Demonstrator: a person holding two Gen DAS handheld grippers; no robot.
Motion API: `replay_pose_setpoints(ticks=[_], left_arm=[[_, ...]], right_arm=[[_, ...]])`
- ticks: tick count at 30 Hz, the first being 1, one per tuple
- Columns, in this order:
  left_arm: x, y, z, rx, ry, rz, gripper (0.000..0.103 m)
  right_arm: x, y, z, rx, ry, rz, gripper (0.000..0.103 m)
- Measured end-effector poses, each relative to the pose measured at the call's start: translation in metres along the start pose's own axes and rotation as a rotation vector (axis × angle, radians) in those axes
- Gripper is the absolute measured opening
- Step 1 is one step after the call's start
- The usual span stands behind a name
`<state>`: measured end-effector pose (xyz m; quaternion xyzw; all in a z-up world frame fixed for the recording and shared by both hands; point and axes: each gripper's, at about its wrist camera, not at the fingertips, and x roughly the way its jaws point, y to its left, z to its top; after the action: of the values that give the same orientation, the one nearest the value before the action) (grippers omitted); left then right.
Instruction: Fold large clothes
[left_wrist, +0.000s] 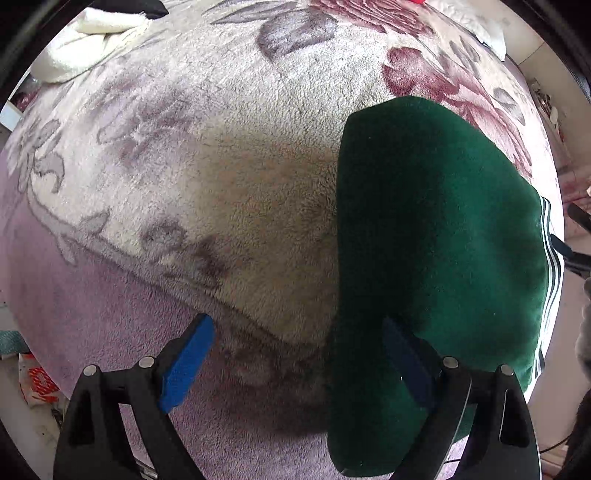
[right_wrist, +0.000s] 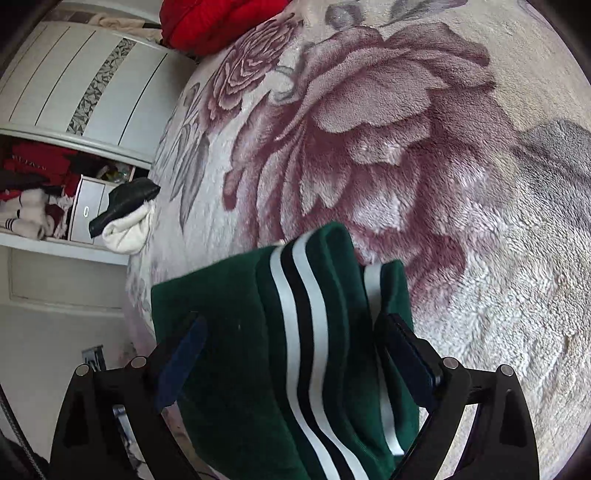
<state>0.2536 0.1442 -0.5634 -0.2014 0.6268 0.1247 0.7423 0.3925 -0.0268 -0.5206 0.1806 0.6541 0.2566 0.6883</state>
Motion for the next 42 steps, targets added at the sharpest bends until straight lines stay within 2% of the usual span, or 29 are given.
replay_pose_setpoints(ticks=[1,3,4,5,7,9,12,15,18,20,21,25,26,29,35,40,42], left_arm=[[0.000,-0.001,0.002,0.000,-0.007,0.003,0.093],[-0.001,0.000,0.009,-0.002,-0.020,0.009,0.093],[-0.001,0.001,0.012,-0.007,-0.021,0.006,0.093],[0.001,0.003,0.014,-0.014,-0.023,0.006,0.093],[-0.001,0.005,0.016,-0.025,-0.026,-0.011,0.093],[-0.001,0.005,0.017,-0.026,-0.031,-0.022,0.093],[0.000,0.005,0.015,-0.020,-0.031,-0.032,0.093],[0.001,0.008,0.013,-0.038,-0.023,-0.045,0.093],[-0.001,0.012,0.012,-0.070,-0.021,-0.116,0.093],[-0.001,0.013,0.009,-0.085,-0.020,-0.192,0.093],[0.001,0.012,0.007,-0.084,-0.016,-0.240,0.093],[0.038,0.002,0.003,-0.107,0.096,-0.486,0.093],[0.046,0.000,0.002,-0.119,0.110,-0.515,0.093],[0.064,-0.006,0.001,-0.110,0.099,-0.549,0.093],[0.080,0.000,0.006,-0.130,0.112,-0.641,0.093],[0.083,0.002,0.012,-0.138,0.107,-0.673,0.093],[0.079,0.003,0.014,-0.142,0.080,-0.671,0.092]], right_arm=[[0.008,0.000,0.006,0.014,0.003,-0.007,0.095],[0.028,-0.003,0.016,0.065,0.048,-0.059,0.071],[0.034,-0.003,0.017,0.077,0.056,-0.070,0.041],[0.037,-0.002,0.018,0.085,0.056,-0.092,0.020],[0.028,-0.002,0.018,0.107,0.011,-0.129,0.011],[0.015,-0.005,0.019,0.130,-0.040,-0.180,0.009],[0.021,-0.012,0.020,0.144,-0.001,-0.188,0.009],[0.019,-0.015,0.027,0.124,0.070,-0.136,0.013],[-0.005,-0.021,0.024,0.077,0.097,-0.100,0.030],[-0.015,-0.024,0.014,0.020,0.115,-0.099,0.098],[-0.016,-0.029,0.007,-0.001,0.136,-0.082,0.103],[0.018,-0.053,-0.024,-0.018,0.310,-0.021,0.103],[0.030,-0.060,-0.032,-0.015,0.345,0.015,0.103],[0.062,-0.076,-0.043,0.021,0.400,0.140,0.103],[0.104,-0.086,-0.038,-0.023,0.487,0.306,0.103],[0.120,-0.079,-0.036,-0.038,0.565,0.420,0.103],[0.129,-0.068,-0.039,-0.059,0.570,0.403,0.103]])
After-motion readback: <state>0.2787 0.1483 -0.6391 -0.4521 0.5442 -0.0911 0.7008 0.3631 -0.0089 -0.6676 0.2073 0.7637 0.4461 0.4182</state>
